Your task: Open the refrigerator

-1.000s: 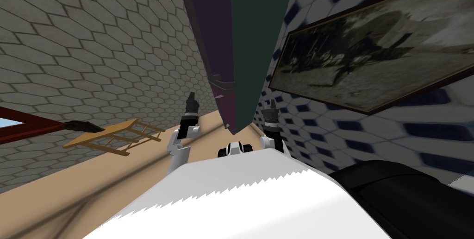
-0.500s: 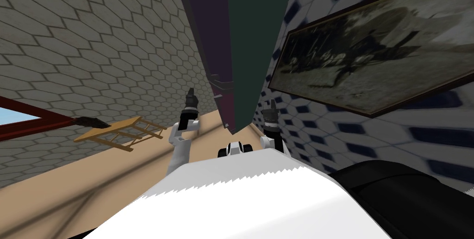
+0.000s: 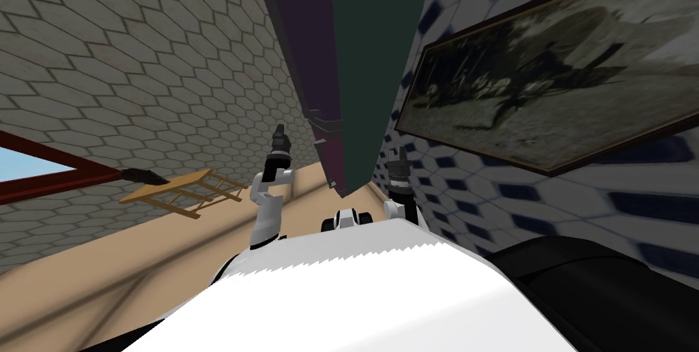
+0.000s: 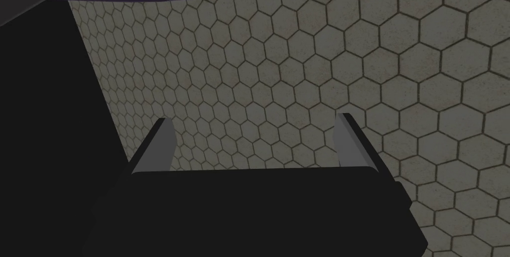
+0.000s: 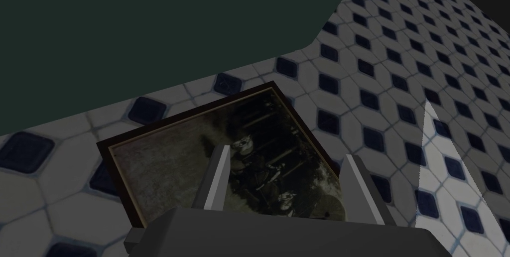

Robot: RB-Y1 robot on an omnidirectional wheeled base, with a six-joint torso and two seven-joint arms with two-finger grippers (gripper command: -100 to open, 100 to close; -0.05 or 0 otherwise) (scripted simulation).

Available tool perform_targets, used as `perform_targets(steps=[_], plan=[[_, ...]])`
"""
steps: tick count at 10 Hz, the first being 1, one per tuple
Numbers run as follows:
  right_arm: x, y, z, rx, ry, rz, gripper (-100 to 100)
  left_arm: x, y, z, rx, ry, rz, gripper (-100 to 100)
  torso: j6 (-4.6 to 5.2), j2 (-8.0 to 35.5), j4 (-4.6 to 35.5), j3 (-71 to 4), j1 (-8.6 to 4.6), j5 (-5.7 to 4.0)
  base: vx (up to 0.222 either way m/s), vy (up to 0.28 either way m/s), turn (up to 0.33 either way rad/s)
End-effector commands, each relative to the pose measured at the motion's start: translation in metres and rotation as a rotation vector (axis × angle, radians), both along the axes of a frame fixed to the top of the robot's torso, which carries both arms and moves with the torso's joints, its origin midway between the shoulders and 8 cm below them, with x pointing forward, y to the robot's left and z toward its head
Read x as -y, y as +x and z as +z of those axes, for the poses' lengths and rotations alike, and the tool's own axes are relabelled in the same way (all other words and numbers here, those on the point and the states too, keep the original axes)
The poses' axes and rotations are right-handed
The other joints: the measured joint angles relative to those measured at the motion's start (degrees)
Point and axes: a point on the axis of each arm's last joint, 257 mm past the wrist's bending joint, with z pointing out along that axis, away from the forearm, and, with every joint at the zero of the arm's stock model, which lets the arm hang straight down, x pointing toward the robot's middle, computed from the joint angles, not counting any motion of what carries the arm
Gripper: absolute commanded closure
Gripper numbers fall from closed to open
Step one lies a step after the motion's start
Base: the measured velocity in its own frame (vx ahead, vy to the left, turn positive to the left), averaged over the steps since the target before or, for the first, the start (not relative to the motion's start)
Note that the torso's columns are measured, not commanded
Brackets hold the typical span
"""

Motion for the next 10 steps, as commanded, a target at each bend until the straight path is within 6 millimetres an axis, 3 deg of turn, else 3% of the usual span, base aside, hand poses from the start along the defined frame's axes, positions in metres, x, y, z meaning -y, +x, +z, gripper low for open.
perform_targets(steps=[1, 6, 10], plan=[[0.000, 0.000, 0.000, 0.000, 0.000, 0.000, 0, -0.004, 0.016, 0.009, -0.015, -0.019, 0.015, -100, 0.01, 0.01, 0.00, 0.01, 0.01, 0.00, -0.028, -0.059, 0.043], [0.000, 0.000, 0.000, 0.000, 0.000, 0.000, 0, -0.016, 0.052, 0.026, -0.069, -0.082, 0.043, -100, 0.00, -0.03, -0.01, -0.02, -0.02, 0.00, -0.021, -0.080, 0.061], [0.000, 0.000, 0.000, 0.000, 0.000, 0.000, 0, -0.013, 0.068, 0.044, -0.080, -0.118, 0.038, -100, 0.00, -0.02, -0.01, -0.01, 0.14, 0.04, -0.018, -0.053, 0.036]])
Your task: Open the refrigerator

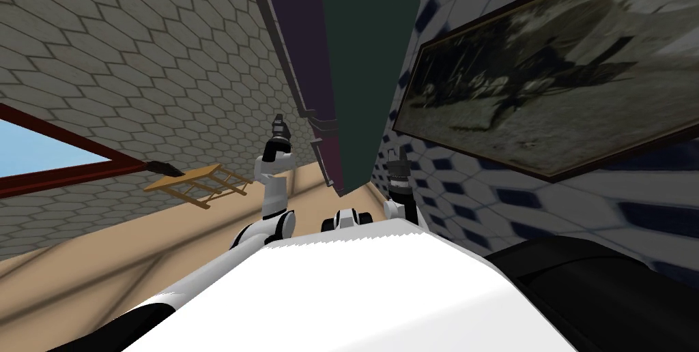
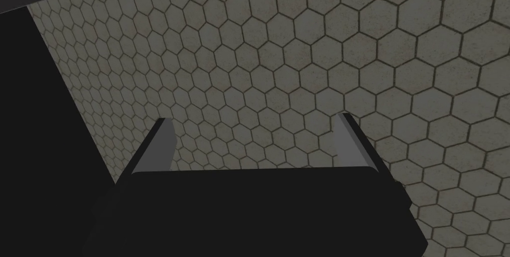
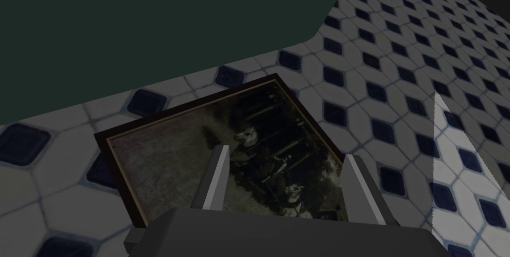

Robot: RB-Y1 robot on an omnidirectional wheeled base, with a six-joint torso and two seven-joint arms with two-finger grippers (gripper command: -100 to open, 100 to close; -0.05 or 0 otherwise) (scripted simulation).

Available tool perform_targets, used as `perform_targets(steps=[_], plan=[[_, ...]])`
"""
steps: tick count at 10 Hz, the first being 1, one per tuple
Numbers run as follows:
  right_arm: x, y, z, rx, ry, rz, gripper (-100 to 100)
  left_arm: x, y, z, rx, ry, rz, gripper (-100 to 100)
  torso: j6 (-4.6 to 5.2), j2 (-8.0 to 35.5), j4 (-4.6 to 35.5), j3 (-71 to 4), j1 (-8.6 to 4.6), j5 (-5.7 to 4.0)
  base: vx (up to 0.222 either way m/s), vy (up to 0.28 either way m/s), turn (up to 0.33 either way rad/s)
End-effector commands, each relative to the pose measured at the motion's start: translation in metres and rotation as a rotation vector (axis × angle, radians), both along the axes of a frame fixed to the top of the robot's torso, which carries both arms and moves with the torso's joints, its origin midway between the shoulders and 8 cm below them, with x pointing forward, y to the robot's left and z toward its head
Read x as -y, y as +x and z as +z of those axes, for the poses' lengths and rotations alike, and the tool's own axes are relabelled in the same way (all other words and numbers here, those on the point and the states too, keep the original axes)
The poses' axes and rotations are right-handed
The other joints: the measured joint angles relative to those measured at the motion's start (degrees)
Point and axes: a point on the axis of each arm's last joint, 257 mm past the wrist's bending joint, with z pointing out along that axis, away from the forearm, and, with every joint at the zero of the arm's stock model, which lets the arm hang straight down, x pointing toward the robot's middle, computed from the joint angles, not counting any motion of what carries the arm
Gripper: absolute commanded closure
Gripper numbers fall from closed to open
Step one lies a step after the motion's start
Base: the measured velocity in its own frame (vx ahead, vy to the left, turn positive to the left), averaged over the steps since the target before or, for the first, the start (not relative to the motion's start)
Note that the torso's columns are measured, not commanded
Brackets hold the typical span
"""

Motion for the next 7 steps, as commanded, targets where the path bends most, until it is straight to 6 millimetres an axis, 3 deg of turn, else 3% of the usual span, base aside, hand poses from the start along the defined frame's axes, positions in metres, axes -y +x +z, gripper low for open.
perform_targets(steps=[1, 7], plan=[[0.000, 0.000, 0.000, 0.000, 0.000, 0.000, 0, 0.003, 0.017, 0.009, -0.027, -0.040, -0.003, -100, 0.01, 0.00, 0.00, 0.00, -0.10, -0.03, -0.025, -0.059, 0.065], [0.000, 0.000, 0.000, 0.000, 0.000, 0.000, 0, 0.026, 0.048, 0.023, -0.086, -0.134, -0.044, -100, 0.00, 0.04, 0.01, 0.02, -0.14, -0.04, -0.020, -0.062, 0.047]])
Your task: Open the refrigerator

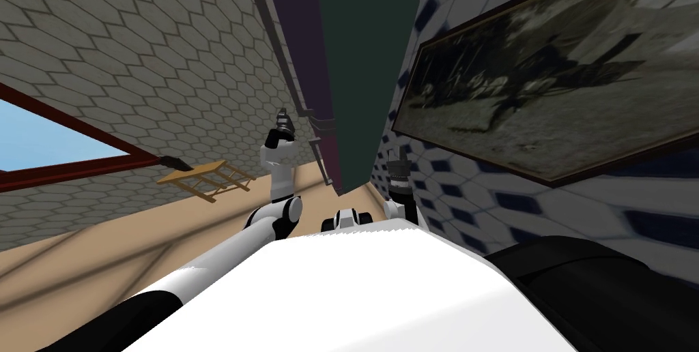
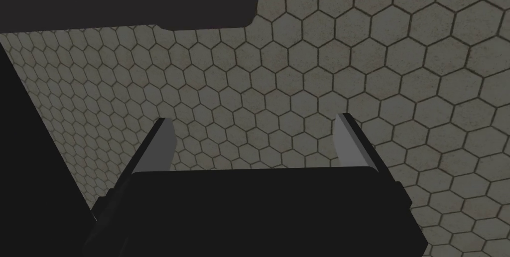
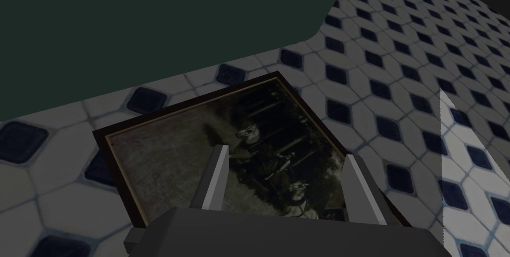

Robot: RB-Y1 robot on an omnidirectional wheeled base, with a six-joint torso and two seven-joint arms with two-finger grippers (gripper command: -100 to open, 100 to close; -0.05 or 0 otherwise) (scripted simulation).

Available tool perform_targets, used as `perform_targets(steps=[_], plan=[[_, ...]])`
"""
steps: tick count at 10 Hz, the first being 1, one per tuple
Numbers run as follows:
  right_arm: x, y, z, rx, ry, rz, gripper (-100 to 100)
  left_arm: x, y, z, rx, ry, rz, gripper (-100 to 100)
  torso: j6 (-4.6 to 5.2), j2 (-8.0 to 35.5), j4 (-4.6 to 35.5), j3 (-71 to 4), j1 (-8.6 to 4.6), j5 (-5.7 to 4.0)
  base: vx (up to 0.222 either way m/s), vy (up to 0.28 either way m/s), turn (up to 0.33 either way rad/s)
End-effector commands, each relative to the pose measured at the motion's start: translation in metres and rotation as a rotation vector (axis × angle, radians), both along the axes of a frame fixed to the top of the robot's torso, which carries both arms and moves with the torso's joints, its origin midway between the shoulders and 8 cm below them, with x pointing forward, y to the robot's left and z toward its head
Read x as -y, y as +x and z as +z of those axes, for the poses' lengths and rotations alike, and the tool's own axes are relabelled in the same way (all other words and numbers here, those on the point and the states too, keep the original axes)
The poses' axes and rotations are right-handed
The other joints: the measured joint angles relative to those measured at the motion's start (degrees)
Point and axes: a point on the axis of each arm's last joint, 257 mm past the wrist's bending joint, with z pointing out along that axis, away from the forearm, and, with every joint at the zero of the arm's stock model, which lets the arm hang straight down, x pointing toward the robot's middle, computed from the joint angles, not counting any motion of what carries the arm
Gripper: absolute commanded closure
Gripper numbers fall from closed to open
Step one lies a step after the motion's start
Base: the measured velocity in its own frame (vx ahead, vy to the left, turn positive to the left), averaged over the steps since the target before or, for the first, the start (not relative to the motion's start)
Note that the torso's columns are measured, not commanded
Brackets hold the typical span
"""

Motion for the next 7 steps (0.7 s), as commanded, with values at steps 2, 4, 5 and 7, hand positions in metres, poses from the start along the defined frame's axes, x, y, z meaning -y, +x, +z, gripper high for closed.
perform_targets(steps=[2, 4, 5, 7], plan=[[0.000, 0.000, 0.000, 0.000, 0.000, 0.000, 0, 0.028, 0.018, 0.000, -0.043, -0.071, -0.050, -100, 0.01, -0.02, -0.01, -0.01, 0.01, 0.01, -0.021, -0.056, 0.034], [0.000, 0.000, 0.000, 0.000, 0.000, 0.000, 0, 0.051, 0.024, -0.004, -0.063, -0.110, -0.088, -100, 0.00, -0.06, -0.02, -0.04, 0.04, 0.01, -0.012, -0.041, 0.026], [0.000, 0.000, 0.000, 0.000, 0.000, 0.000, 0, 0.062, 0.025, -0.007, -0.070, -0.126, -0.104, -100, 0.00, -0.06, -0.02, -0.04, 0.07, 0.02, -0.007, -0.020, 0.016], [0.000, 0.000, 0.000, 0.000, 0.000, 0.000, 0, 0.055, 0.022, 0.006, -0.066, -0.115, -0.092, -100, -0.02, -0.05, -0.01, -0.03, 0.11, 0.04, 0.036, 0.001, -0.012]])
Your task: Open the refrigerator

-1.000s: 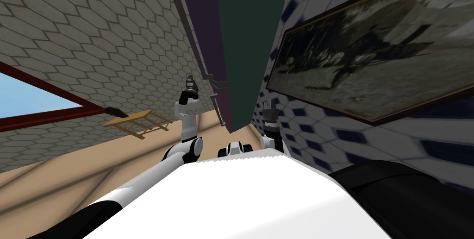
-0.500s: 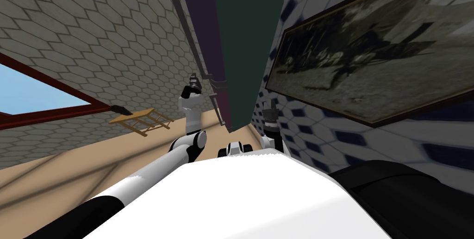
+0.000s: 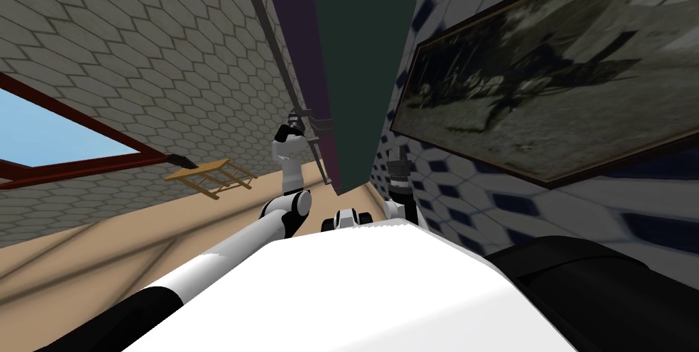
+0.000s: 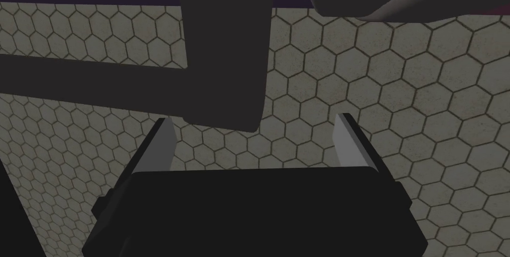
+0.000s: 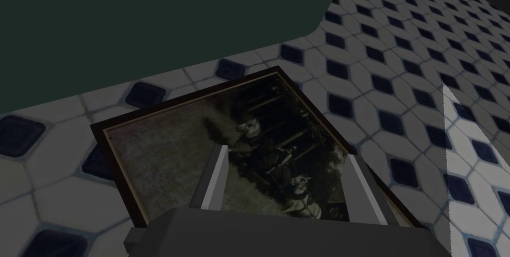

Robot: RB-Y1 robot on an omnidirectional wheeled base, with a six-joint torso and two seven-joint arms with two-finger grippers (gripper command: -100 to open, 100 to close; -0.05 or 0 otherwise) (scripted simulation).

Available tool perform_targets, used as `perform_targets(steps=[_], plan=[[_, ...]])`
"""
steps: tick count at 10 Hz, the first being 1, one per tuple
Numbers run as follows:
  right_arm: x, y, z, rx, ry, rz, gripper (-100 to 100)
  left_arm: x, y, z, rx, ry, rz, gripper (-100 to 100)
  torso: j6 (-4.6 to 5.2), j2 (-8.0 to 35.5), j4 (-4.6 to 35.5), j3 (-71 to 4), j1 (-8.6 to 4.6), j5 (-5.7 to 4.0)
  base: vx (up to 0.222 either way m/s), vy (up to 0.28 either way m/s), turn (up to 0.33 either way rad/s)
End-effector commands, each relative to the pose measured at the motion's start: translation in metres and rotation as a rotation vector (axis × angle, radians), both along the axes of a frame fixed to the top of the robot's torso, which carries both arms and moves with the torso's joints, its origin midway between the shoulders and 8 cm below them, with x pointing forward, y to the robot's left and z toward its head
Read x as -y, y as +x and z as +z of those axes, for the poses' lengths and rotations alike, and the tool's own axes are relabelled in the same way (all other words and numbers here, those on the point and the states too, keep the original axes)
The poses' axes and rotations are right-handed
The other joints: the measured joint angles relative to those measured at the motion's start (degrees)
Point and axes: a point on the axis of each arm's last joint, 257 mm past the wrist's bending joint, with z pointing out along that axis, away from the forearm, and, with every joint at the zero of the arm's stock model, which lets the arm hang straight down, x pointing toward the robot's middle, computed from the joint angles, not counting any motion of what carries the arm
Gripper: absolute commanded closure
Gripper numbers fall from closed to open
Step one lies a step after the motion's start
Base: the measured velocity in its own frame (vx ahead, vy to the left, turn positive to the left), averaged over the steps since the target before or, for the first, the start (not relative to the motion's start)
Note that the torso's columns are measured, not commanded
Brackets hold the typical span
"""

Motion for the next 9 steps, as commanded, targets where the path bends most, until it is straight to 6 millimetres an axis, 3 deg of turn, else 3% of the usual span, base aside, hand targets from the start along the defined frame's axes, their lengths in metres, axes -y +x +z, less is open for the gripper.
perform_targets(steps=[1, 2, 5, 6, 9], plan=[[0.000, 0.000, 0.000, 0.000, 0.000, 0.000, 0, -0.001, -0.001, 0.007, 0.003, 0.001, 0.002, -100, 0.01, -0.20, -0.04, -0.11, 0.01, -0.01, 0.050, 0.009, -0.006], [0.000, 0.000, 0.000, 0.000, 0.000, 0.000, 0, -0.001, -0.001, 0.008, 0.002, 0.001, 0.002, 100, 0.01, -0.08, -0.05, -0.07, -0.05, -0.01, 0.009, 0.002, 0.009], [0.000, 0.000, 0.000, 0.000, -0.001, 0.000, 0, 0.025, 0.001, 0.014, 0.013, 0.002, -0.055, 100, 0.03, -0.47, -0.04, -0.38, 0.47, 0.10, -0.008, 0.233, -0.059], [0.000, 0.000, 0.000, 0.000, -0.001, 0.000, 0, 0.025, 0.001, 0.014, 0.013, 0.002, -0.055, 100, 0.11, -0.56, -0.04, -0.44, 0.41, 0.05, -0.002, 0.345, -0.040], [0.000, 0.000, 0.000, 0.000, -0.001, 0.000, 0, 0.050, 0.003, 0.015, 0.013, 0.001, -0.111, 100, 0.36, -0.97, -0.04, -0.77, -0.36, -0.26, 0.002, 0.338, -0.051]])
